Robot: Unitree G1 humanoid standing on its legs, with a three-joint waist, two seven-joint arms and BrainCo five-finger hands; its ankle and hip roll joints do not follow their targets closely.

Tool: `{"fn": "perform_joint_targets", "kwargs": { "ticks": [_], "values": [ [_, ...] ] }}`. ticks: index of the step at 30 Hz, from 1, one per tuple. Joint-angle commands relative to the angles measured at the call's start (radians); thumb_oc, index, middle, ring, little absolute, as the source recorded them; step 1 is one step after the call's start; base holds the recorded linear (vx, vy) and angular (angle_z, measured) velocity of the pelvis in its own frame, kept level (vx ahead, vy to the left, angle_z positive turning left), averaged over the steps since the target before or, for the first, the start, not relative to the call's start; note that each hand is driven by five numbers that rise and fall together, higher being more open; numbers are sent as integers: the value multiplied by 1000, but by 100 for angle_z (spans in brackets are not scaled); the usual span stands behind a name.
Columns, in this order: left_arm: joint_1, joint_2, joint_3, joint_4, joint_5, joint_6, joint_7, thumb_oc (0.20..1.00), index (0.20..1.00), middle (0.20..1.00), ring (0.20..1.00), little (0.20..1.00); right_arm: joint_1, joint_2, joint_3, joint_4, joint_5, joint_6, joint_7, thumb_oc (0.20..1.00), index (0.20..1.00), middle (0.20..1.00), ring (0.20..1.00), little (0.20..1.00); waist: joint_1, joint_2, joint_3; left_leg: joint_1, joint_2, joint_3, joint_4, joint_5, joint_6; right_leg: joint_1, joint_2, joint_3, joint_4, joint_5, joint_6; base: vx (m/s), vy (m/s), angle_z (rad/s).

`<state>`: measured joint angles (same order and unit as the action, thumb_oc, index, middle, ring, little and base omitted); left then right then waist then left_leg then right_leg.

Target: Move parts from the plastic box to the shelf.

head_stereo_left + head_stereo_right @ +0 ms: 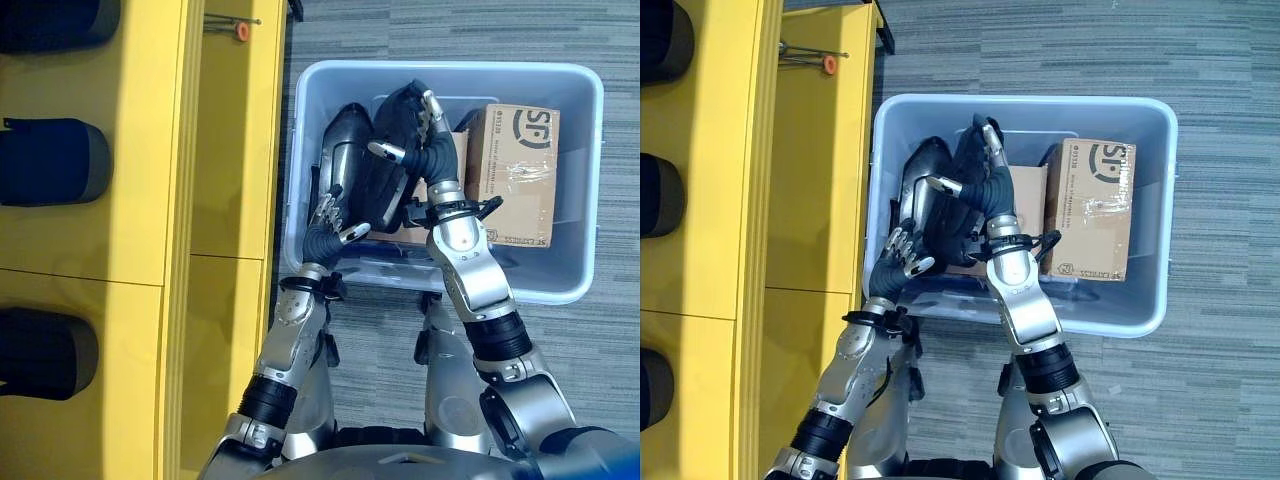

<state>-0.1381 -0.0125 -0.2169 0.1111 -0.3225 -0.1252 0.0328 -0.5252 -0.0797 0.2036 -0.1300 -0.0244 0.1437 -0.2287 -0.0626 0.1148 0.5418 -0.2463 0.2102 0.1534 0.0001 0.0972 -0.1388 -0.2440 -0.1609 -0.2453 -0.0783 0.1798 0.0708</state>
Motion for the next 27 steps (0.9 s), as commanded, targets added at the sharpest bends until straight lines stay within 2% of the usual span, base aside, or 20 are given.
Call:
{"fn": "perform_joint_targets", "kwargs": {
  "ticks": [1,12,16,21,27],
  "values": [
    [9,16,-20,-126,11,-56,-10,1000,1000,1000,1000,1000,-1,61,-17,-57,-32,-56,-2,1000,1000,1000,1000,1000,-15,-22,-22,18,20,32,88,-31,-14,8,-48,9,92,-95,-31,-5,-6,-5],
    [43,35,-15,-139,3,-49,-18,1000,1000,1000,1000,1000,53,48,-28,-71,-32,-58,10,1000,1000,1000,1000,1000,-28,-36,-22,23,26,32,97,-33,-17,6,-51,17,102,-94,-30,0,0,0],
    [56,43,-20,-145,4,-46,-15,1000,1000,1000,1000,1000,91,-3,-84,-101,-87,-74,-19,1000,1000,1000,1000,1000,-40,-42,-22,23,26,34,94,-31,-17,1,-54,18,106,-94,-29,0,0,0],
    [61,46,-30,-139,4,-44,-16,1000,1000,1000,1000,1000,108,-25,-198,-118,-100,-81,-65,1000,1000,1000,1000,1000,-51,-50,-22,21,29,33,92,-27,-20,-18,-59,22,120,-90,-30,-1,-10,-6],
    [64,48,-50,-139,2,-44,-21,1000,1000,1000,1000,1000,70,-57,-243,-51,-127,-83,-89,1000,1000,1000,1000,1000,-49,-51,-22,33,30,31,92,-31,-23,-9,-55,23,119,-89,-31,12,-12,-3]
  ]
}}
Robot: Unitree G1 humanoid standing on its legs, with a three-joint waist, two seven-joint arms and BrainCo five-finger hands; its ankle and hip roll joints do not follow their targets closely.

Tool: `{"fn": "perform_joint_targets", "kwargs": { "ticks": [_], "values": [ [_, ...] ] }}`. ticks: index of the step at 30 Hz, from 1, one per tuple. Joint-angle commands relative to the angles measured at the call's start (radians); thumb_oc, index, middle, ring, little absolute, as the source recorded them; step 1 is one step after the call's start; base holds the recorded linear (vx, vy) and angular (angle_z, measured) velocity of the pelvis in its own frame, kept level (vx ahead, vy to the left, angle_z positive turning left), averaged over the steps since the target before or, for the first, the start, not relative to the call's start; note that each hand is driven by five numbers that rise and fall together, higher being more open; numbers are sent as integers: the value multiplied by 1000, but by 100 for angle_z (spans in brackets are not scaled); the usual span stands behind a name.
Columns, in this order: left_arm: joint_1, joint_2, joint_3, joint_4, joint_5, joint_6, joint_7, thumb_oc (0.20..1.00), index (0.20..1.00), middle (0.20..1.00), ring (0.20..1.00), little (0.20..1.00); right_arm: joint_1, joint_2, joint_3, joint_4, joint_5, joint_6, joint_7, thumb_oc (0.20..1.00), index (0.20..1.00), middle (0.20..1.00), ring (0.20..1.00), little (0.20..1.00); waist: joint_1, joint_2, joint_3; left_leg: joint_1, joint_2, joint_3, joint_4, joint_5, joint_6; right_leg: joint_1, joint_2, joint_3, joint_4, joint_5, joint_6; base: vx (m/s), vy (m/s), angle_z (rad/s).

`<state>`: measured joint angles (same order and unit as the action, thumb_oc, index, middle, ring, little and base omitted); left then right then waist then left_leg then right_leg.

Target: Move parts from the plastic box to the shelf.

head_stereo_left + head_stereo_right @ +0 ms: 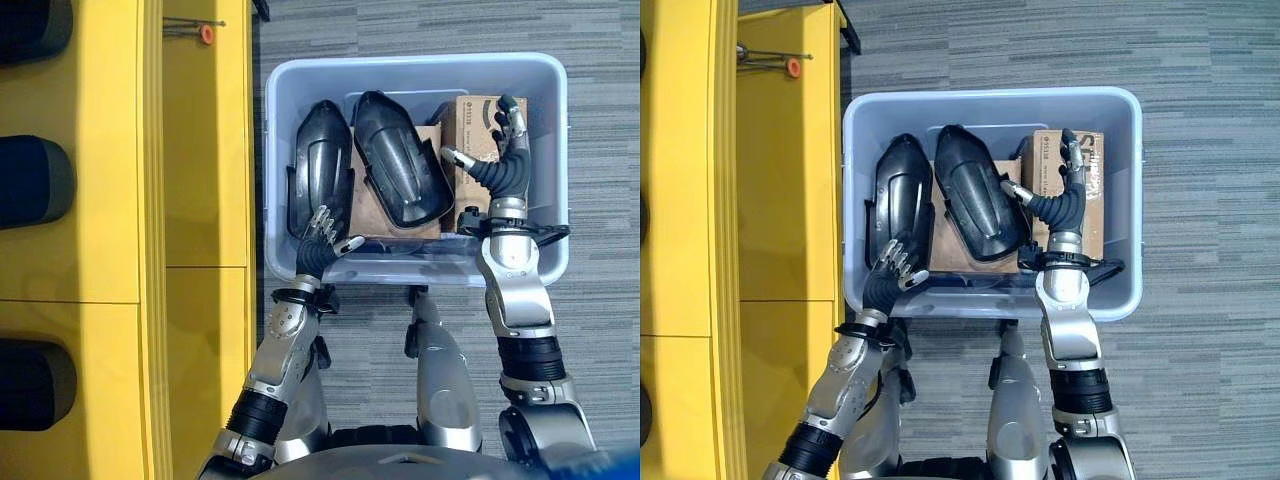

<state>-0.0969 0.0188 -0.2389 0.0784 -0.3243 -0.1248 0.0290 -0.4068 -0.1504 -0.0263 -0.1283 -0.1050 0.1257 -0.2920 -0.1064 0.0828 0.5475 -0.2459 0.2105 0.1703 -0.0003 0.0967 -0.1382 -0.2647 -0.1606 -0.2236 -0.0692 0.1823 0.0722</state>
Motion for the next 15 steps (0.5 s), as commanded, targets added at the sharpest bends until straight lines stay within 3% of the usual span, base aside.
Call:
{"fn": "perform_joint_targets", "kwargs": {
  "ticks": [1,15],
  "values": [
    [21,17,-30,-105,3,-45,-17,1000,1000,1000,1000,1000,-55,5,-17,-36,-49,-64,-28,1000,1000,1000,1000,1000,-4,-19,-27,31,30,13,93,-31,-25,11,-57,2,110,-92,-33,0,0,0],
    [-18,11,-58,-82,-9,-41,-23,1000,1000,1000,1000,1000,-256,-36,71,280,-39,-62,-8,1000,1000,1000,1000,1000,23,2,-27,10,30,-7,111,-34,-35,5,-59,-1,112,-86,-37,0,0,0]
  ]
}}
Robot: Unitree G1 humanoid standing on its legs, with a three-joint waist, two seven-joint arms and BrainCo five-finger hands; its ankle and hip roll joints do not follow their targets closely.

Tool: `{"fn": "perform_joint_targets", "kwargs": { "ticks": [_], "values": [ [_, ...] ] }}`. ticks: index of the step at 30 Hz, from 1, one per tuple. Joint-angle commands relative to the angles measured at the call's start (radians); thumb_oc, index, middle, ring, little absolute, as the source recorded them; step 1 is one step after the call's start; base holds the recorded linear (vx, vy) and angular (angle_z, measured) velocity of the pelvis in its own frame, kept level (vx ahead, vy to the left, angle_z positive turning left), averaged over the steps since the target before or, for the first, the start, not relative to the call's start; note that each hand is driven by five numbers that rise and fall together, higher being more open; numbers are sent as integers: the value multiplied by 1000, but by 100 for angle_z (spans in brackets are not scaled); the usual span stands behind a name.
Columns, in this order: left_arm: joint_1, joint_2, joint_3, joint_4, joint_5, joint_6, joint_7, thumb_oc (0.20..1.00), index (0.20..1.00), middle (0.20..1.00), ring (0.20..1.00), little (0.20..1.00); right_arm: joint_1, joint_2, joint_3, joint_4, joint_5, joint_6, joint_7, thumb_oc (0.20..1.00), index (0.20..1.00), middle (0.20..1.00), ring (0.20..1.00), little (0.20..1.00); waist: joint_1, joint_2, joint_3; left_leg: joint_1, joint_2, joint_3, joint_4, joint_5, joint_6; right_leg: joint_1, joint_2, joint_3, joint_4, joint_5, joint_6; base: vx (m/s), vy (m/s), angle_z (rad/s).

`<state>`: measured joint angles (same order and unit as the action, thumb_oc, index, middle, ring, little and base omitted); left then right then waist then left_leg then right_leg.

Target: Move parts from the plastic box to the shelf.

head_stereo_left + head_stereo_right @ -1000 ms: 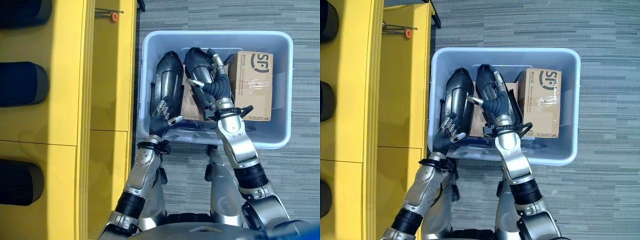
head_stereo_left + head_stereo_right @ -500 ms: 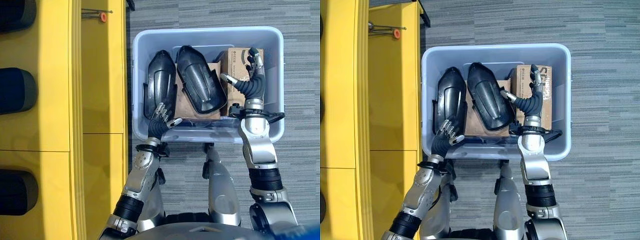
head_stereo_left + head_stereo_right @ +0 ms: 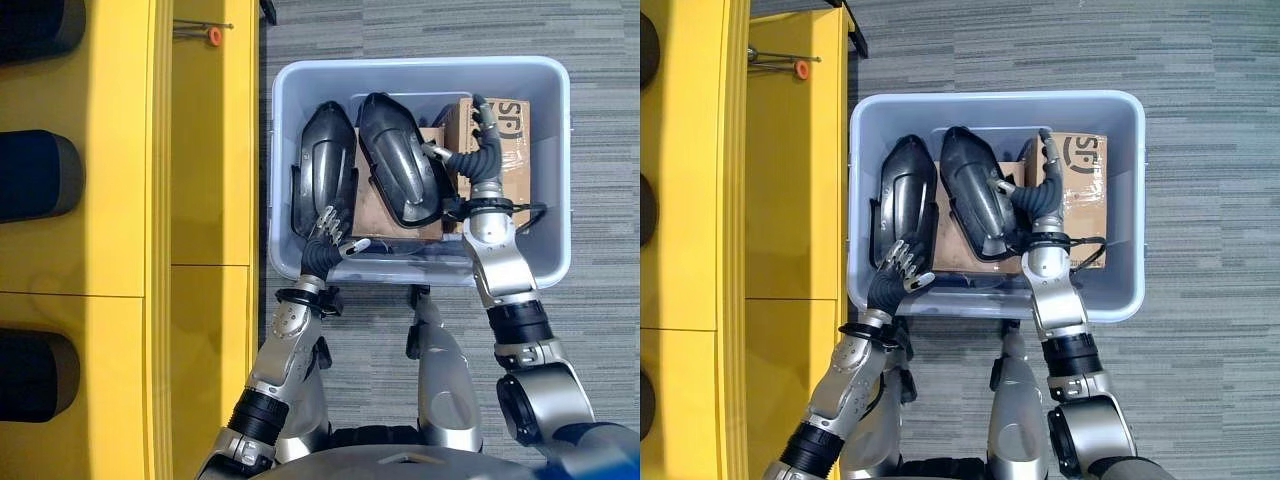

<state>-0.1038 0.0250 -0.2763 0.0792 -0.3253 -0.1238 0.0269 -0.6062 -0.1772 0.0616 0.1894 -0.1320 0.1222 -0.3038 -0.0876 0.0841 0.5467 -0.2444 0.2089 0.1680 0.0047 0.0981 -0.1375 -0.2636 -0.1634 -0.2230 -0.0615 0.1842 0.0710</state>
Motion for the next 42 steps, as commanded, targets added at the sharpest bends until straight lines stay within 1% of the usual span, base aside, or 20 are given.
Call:
{"fn": "perform_joint_targets", "kwargs": {
  "ticks": [1,8,13,19,22,23,30,42],
  "values": [
    [-17,4,-21,-81,-11,-40,-21,1000,1000,1000,1000,1000,-85,-4,-3,-5,-4,-59,8,1000,1000,1000,1000,1000,9,7,-27,2,32,-7,109,-36,-36,0,-56,-2,106,-87,-36,0,0,0],
    [-33,0,-34,-74,-20,-34,-24,1000,1000,1000,1000,1000,-182,-18,40,137,17,-63,-4,1000,1000,1000,1000,1000,28,25,-27,-19,31,-19,116,-38,-36,-13,-55,-6,114,-88,-37,4,1,6],
    [-44,-4,-38,-73,-23,-31,-23,1000,1000,1000,1000,1000,-237,-30,59,201,32,-69,-12,1000,1000,1000,1000,1000,38,37,-27,-31,33,-23,124,-39,-38,-21,-55,-10,117,-88,-37,1,1,1],
    [-53,-12,-52,-74,-31,-24,-20,1000,1000,1000,1000,1000,-324,-83,73,314,59,-81,-42,1000,1000,1000,1000,1000,50,62,-27,-61,31,-31,131,-43,-36,-55,-57,-7,135,-91,-37,2,3,1],
    [-57,-15,-56,-73,-32,-23,-18,1000,1000,1000,1000,1000,-341,-101,73,339,66,-85,-53,1000,1000,1000,1000,1000,52,66,-27,-66,31,-31,131,-44,-35,-64,-57,-6,140,-92,-36,0,0,0],
    [-61,-19,-54,-74,-32,-24,-14,1000,1000,1000,1000,1000,-358,-123,80,358,69,-89,-62,1000,1000,1000,1000,1000,53,71,-27,-76,32,-33,134,-44,-34,-77,-58,-2,148,-94,-36,0,0,0],
    [-69,-29,-58,-79,-34,-27,-6,1000,1000,1000,1000,1000,-414,-169,103,413,75,-101,-81,1000,1000,1000,1000,1000,61,84,-27,-95,32,-35,137,-46,-32,-104,-58,2,158,-95,-35,0,0,0],
    [-59,-38,-71,-85,-42,-29,3,1000,1000,1000,1000,1000,-445,-207,125,475,96,-111,-93,1000,1000,1000,1000,1000,69,99,-27,-91,33,-31,124,-48,-31,-111,-62,-3,162,-97,-30,0,0,0]
  ]
}}
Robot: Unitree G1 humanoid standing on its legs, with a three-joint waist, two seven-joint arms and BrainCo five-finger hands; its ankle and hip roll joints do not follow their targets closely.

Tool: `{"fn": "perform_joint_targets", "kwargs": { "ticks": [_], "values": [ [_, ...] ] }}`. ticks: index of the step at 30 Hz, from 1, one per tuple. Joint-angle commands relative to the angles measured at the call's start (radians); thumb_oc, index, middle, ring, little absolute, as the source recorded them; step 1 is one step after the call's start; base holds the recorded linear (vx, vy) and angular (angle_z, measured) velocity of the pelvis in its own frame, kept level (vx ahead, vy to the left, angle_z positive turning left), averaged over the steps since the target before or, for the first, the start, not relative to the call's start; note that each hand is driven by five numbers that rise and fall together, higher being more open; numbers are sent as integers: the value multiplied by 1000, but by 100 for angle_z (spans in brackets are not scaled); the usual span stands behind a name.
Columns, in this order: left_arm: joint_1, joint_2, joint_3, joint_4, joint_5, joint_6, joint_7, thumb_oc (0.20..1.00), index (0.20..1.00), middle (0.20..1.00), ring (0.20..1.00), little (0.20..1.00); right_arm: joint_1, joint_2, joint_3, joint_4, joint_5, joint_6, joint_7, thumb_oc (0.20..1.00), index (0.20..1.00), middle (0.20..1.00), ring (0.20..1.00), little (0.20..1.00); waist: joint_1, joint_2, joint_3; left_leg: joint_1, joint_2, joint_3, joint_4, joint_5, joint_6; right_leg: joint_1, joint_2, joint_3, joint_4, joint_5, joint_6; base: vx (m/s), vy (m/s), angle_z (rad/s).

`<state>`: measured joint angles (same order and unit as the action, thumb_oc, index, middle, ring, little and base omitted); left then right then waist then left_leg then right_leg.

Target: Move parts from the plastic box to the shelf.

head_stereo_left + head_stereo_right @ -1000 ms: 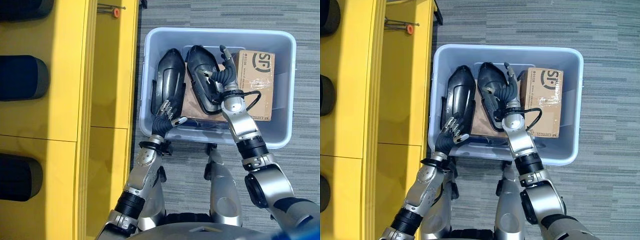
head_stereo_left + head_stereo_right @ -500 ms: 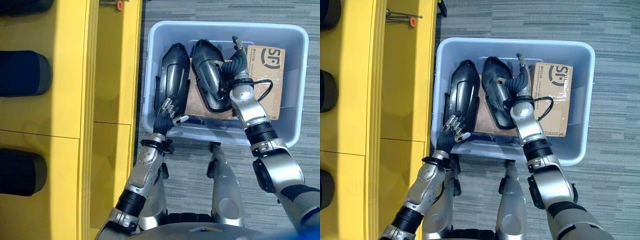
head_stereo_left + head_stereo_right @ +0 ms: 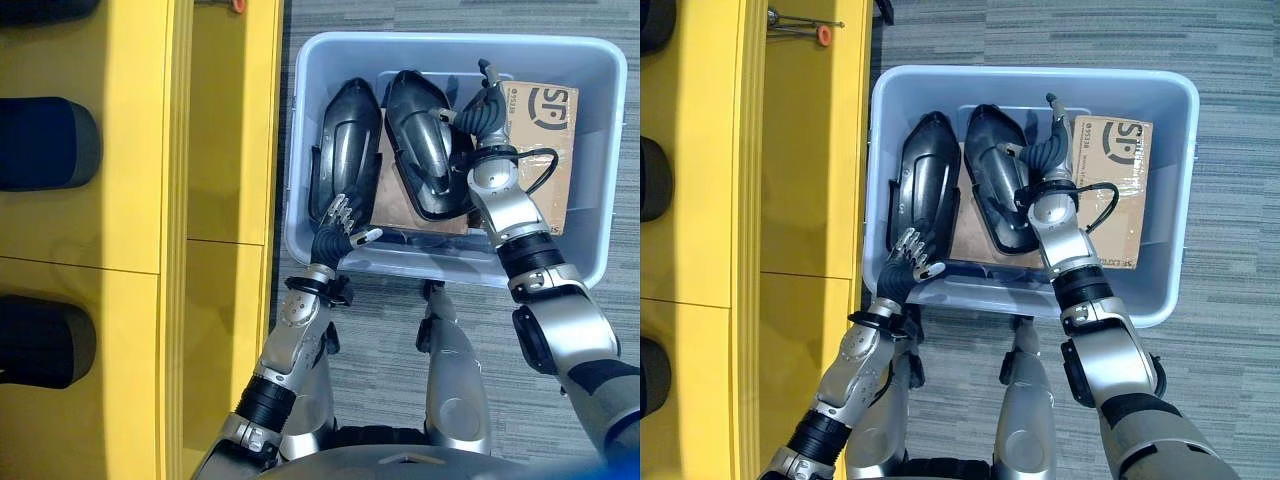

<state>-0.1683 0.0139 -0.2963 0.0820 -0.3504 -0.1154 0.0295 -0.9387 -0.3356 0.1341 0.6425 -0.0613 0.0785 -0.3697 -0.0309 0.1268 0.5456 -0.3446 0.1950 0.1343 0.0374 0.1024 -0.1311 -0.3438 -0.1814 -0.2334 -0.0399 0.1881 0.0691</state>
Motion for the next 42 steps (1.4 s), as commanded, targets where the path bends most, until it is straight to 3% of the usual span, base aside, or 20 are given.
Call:
{"fn": "perform_joint_targets", "kwargs": {
  "ticks": [1,13,30,42],
  "values": [
    [5,-27,-50,-90,-16,-37,2,1000,1000,1000,1000,1000,-116,-51,56,27,27,-68,-27,1000,1000,1000,1000,1000,13,58,-26,10,47,3,91,-53,-37,-31,-44,8,141,-101,-28,0,0,0],
    [14,-33,-56,-97,-27,-38,3,1000,1000,1000,1000,1000,-107,-66,82,100,53,-89,-21,1000,1000,1000,1000,1000,25,69,-26,2,50,-2,95,-54,-33,-42,-44,4,150,-100,-25,3,0,1],
    [44,-77,-43,-104,-26,-44,-3,1000,1000,1000,1000,1000,148,-76,24,174,87,-146,6,1000,1000,1000,1000,1000,16,71,-26,-15,55,-6,104,-58,-31,-64,-54,4,173,-106,-26,0,0,0],
    [63,-75,-63,-122,-44,-42,-10,1000,1000,1000,1000,1000,15,-85,92,316,121,-166,4,1000,1000,1000,1000,1000,46,94,-26,-82,60,-29,175,-76,-19,-110,-55,2,218,-114,-30,2,-1,3]
  ]
}}
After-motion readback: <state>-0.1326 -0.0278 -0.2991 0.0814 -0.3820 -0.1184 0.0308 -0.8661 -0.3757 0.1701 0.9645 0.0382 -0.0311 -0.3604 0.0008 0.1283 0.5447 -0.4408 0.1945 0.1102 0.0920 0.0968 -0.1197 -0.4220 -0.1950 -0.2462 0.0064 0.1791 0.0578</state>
